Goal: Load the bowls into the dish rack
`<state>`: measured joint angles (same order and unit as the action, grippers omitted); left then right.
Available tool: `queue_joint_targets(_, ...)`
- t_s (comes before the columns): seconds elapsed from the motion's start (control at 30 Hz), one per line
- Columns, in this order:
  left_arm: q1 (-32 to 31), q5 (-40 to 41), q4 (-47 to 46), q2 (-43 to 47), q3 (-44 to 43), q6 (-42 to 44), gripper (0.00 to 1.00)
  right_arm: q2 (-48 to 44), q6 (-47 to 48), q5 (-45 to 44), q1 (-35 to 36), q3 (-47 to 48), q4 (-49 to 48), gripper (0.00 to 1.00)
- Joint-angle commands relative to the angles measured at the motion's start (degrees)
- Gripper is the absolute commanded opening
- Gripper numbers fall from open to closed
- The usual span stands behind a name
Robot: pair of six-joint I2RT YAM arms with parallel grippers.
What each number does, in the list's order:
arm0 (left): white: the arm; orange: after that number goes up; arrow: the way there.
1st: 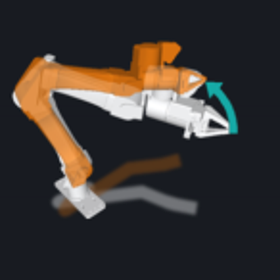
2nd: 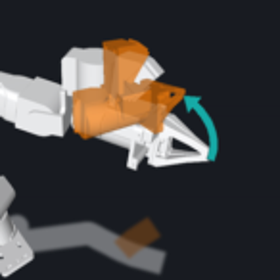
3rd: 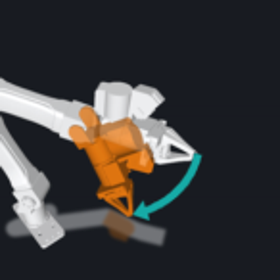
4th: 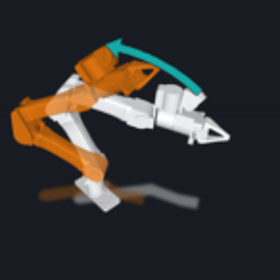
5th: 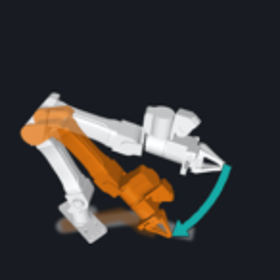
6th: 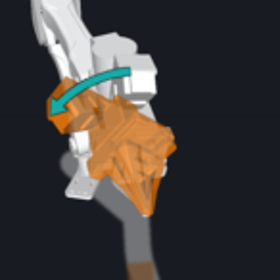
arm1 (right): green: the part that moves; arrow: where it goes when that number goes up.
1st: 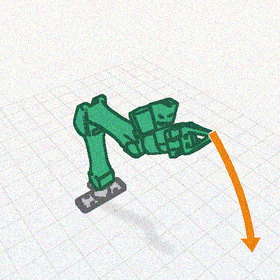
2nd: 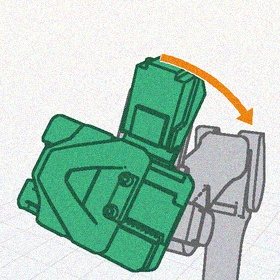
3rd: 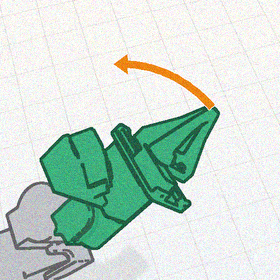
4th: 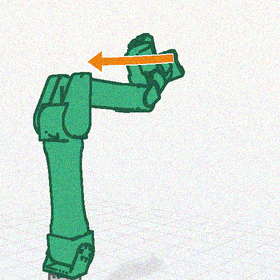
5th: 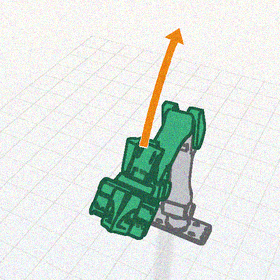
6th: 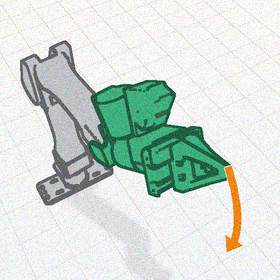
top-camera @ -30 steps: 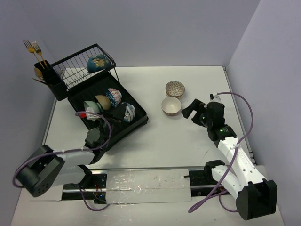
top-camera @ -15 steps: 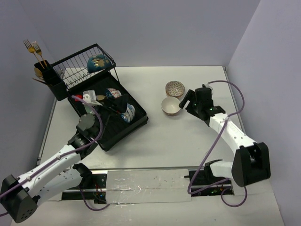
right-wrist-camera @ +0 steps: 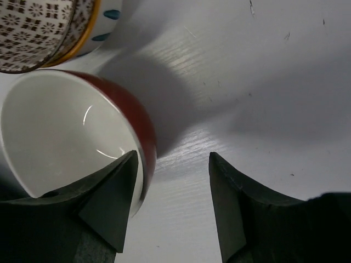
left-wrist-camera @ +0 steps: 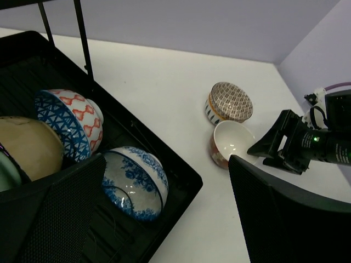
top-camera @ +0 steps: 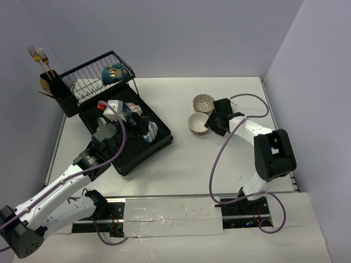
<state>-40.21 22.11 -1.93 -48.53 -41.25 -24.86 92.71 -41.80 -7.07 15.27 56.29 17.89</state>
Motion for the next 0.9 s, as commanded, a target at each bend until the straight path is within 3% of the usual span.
queue_joint_targets(0.0,-0.2,-2.0,4.5,-1.9,-3.9,1.7,0.99,1.8,-1.3,-1.3,0.6,3.1,-1.9,0.62)
queue_joint_targets(0.1,-0.2,-3.3,6.0,-4.5,-5.7,1.4,0.99,2.5,-1.2,-1.8,0.8,3.6,-2.0,0.53)
queue_joint_targets(0.3,-0.3,-7.1,7.5,-9.8,-9.8,1.5,0.99,-0.2,-0.7,-6.0,2.2,1.6,-2.3,0.21)
queue_joint_targets(0.5,-1.7,-9.2,8.5,-16.8,-15.6,1.1,0.99,-2.9,0.2,-7.9,4.2,0.1,-2.3,0.00)
queue_joint_targets(0.63,-4.1,-8.8,10.2,-21.9,-20.7,0.4,0.99,-8.5,1.6,-8.4,6.5,-2.6,-4.2,0.00)
queue_joint_targets(0.87,-7.3,-8.3,13.2,-29.3,-27.8,-1.2,0.99,-26.2,3.5,-9.8,11.7,-8.2,-7.9,0.00)
